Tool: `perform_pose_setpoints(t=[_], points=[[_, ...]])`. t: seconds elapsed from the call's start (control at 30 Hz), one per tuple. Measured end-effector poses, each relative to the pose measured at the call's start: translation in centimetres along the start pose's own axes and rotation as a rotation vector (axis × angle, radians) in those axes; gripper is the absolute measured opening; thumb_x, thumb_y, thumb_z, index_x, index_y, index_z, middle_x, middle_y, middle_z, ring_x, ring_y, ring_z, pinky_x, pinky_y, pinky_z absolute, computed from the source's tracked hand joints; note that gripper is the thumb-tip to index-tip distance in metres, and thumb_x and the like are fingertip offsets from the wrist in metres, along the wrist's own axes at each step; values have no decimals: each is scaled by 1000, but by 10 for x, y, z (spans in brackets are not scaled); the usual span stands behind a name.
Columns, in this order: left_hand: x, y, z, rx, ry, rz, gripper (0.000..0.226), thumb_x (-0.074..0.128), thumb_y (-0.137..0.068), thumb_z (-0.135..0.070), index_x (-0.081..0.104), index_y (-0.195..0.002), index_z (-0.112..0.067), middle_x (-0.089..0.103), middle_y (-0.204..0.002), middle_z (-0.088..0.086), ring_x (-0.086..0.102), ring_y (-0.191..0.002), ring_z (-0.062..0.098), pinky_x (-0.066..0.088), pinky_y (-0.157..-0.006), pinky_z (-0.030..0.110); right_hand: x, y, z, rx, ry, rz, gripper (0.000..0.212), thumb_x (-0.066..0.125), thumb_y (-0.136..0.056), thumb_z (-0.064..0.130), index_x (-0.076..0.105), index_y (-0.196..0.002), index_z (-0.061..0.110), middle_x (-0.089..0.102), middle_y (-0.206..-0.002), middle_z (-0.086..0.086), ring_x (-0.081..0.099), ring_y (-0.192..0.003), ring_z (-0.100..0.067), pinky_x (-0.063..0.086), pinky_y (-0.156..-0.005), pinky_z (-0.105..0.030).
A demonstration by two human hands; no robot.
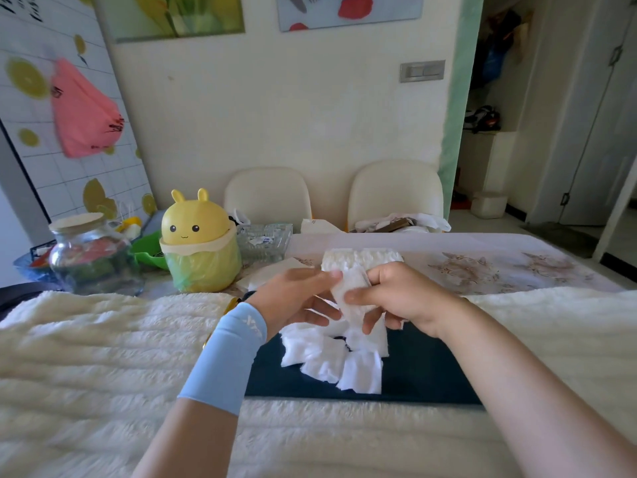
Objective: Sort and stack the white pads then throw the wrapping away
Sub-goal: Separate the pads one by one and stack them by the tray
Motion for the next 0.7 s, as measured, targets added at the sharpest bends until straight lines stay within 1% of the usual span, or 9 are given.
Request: perform_pose_setpoints(t=[0.1,0.17,0.23,0.33,0.43,0.5,0.57,0.63,0.7], points=[[-2,-2,8,60,-36,-124,18,71,-89,-16,68,-101,-4,70,-79,6,68,-72,18,54,-66,25,-2,-2,-6,36,-3,-21,31,74,-91,26,68,-107,0,74,-96,-8,75,-70,-23,29,-43,-24],[-6,-1,13,77,-21,-165,4,70,-89,-12,69,-91,-9,67,-76,4,66,-67,17,52,-63,24,-1,-3,-6,32,28,-42,35,73,-91,30,67,-104,-1,66,-84,-6,74,-68,-19,29,-44,-23],[-8,0,14,94,7,-172,7,66,-92,-10,68,-86,-11,66,-78,5,64,-67,17,54,-64,26,-1,-6,-5,2,36,-73,29,74,-90,29,66,-93,1,60,-74,-6,70,-63,-17,28,-44,-23],[-9,3,14,108,133,-176,10,62,-94,-10,68,-86,-9,71,-87,10,69,-78,22,58,-77,35,2,-8,-2,-44,48,-102,24,81,-85,26,62,-78,13,61,-60,2,66,-58,-16,28,-46,-23],[-5,7,17,117,111,-149,15,72,-87,-12,72,-101,-6,75,-98,13,73,-90,27,59,-81,38,9,-8,-1,-76,87,-96,24,82,-83,30,66,-77,13,63,-62,5,68,-58,-15,28,-46,-21],[-11,7,24,98,105,-201,15,73,-85,-5,72,-100,-7,76,-95,12,74,-87,25,60,-76,32,9,-8,0,-110,172,-110,25,78,-87,30,67,-79,9,65,-67,6,70,-59,-16,35,-49,-19],[-24,6,30,80,109,-296,12,71,-86,-2,71,-98,-3,74,-95,12,72,-84,24,60,-77,32,4,-6,4,-133,285,-106,17,77,-88,29,72,-84,13,70,-73,11,68,-58,-13,43,-56,-21],[-36,4,35,70,103,-375,9,70,-88,-6,71,-97,-4,72,-94,12,69,-83,23,59,-79,32,4,-3,6,-120,455,-17,6,80,-84,28,75,-82,25,71,-75,15,63,-58,-7,47,-56,-21],[-42,3,40,51,127,-408,6,67,-91,-11,71,-94,-9,73,-96,11,69,-85,22,58,-77,30,14,3,1,-52,682,147,9,83,-80,30,76,-85,31,69,-78,17,60,-61,1,48,-58,-22]])
Point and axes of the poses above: each hand's wrist, its own y-axis away from the middle knuckle, its own x-axis out of the palm, z = x × y, the point moved 7 cm from there along -y, towards the middle knuckle
